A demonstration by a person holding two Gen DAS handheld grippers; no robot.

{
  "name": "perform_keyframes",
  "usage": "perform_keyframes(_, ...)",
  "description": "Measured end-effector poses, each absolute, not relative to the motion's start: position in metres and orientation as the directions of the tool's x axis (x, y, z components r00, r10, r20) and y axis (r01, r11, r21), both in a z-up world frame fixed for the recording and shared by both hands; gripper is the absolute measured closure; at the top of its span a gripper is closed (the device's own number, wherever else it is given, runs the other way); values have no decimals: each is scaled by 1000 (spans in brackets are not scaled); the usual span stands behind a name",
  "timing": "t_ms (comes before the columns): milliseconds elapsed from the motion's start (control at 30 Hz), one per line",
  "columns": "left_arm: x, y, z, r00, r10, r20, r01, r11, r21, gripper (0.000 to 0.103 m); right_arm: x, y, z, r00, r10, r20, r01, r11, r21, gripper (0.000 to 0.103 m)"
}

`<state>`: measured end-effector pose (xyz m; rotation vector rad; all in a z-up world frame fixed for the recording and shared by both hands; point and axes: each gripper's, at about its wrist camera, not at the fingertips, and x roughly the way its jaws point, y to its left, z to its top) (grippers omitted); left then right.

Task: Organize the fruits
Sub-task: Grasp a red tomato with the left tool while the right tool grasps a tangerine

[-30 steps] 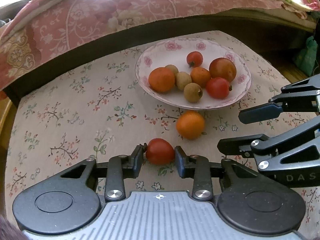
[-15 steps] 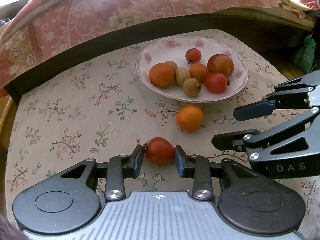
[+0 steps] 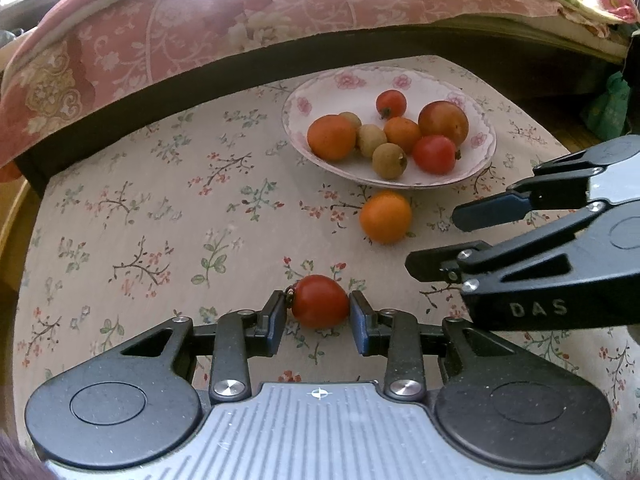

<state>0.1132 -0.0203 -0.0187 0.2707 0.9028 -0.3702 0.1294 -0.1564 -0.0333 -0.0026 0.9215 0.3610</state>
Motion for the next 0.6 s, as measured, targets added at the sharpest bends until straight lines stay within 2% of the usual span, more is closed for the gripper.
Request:
perform_keyframes(267,114,-18,-19,560,-214,-800,426,903,56,61,133,-150,-37,577,290,-763,-262,951,163,52)
perform_keyframes(333,114,-18,-19,559,-217,-800,427,903,53,61,134,-143,-38,587,288,-757,-261,952,160,48)
perform_keyframes(600,114,-13,-20,560,-231,-796,422,906,34,60,138,-130,-41,622,243,-745,-246,963,108,48)
